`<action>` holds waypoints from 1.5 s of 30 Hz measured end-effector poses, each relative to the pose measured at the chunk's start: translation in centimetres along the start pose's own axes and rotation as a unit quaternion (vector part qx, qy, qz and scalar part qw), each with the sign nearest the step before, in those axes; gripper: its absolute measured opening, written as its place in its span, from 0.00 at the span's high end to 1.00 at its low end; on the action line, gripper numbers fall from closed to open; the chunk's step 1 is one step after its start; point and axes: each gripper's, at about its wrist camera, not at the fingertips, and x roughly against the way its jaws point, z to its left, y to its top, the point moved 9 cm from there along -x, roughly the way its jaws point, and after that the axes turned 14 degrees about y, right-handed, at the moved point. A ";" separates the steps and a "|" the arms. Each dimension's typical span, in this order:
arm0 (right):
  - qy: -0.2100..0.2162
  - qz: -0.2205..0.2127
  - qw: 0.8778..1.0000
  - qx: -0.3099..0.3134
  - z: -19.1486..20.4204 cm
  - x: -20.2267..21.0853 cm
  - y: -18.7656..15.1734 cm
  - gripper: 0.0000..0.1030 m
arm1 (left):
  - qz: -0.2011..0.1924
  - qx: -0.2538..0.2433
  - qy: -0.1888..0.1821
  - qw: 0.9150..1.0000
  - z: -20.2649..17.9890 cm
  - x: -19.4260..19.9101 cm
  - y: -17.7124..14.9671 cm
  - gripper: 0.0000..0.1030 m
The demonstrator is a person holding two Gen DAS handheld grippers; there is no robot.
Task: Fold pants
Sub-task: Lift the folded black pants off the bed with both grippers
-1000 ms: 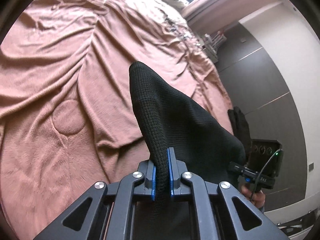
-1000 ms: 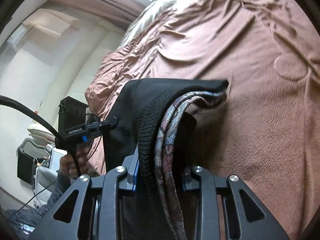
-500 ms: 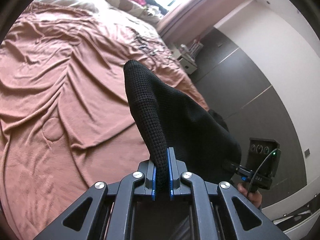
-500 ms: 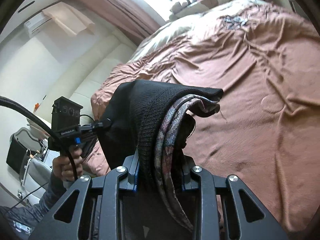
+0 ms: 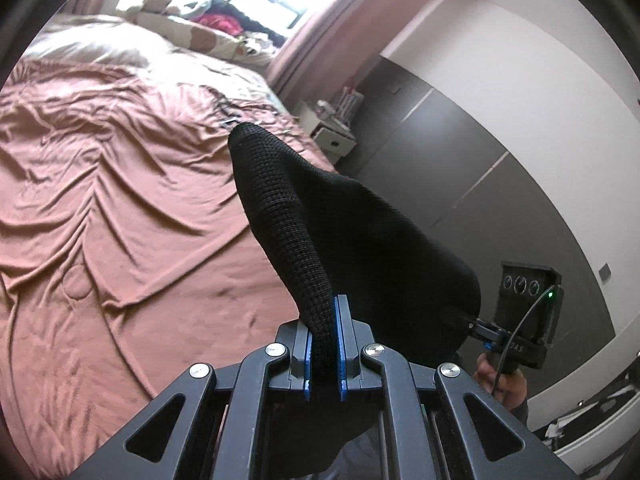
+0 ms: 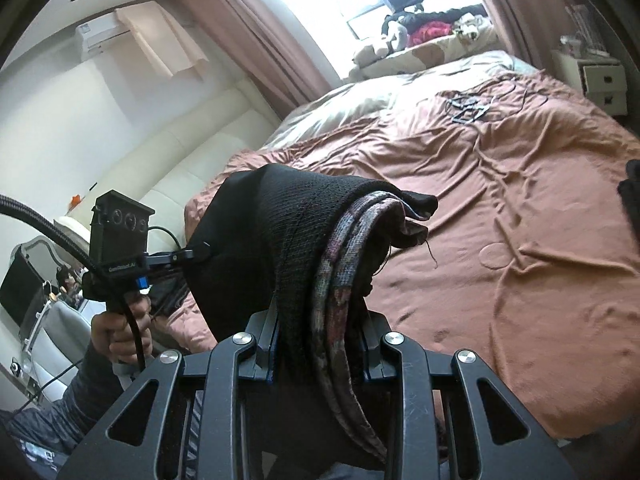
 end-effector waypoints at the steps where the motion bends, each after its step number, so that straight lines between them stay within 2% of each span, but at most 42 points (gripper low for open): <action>1: -0.002 -0.003 1.000 0.003 0.4 0.8 0.0 0.75 | -0.001 -0.005 -0.003 1.000 -1.0 0.5 0.0 0.91; 14: -0.049 -0.028 0.998 0.040 3.9 10.7 -0.9 0.75 | -0.025 -0.055 -0.044 0.997 -10.8 3.2 -1.2 0.91; 24: -0.073 -0.055 0.995 0.050 4.9 17.0 -1.4 0.75 | -0.028 -0.093 -0.075 0.992 -18.2 3.1 -1.5 0.91; 30: -0.089 -0.061 0.991 0.081 4.8 20.7 -1.4 0.75 | -0.027 -0.114 -0.090 0.989 -22.4 1.8 -1.9 0.91; 35: -0.119 -0.066 0.988 0.078 3.4 22.6 -1.2 0.75 | -0.017 -0.137 -0.112 0.984 -25.7 -0.8 -2.0 0.91; 41: -0.137 -0.072 0.984 0.082 1.9 22.8 -0.3 0.75 | -0.012 -0.133 -0.134 0.982 -27.5 -3.4 -1.6 0.91; 45: -0.147 -0.076 0.982 0.092 1.1 22.8 -0.1 0.75 | -0.011 -0.149 -0.143 0.978 -28.9 -5.2 -1.0 0.91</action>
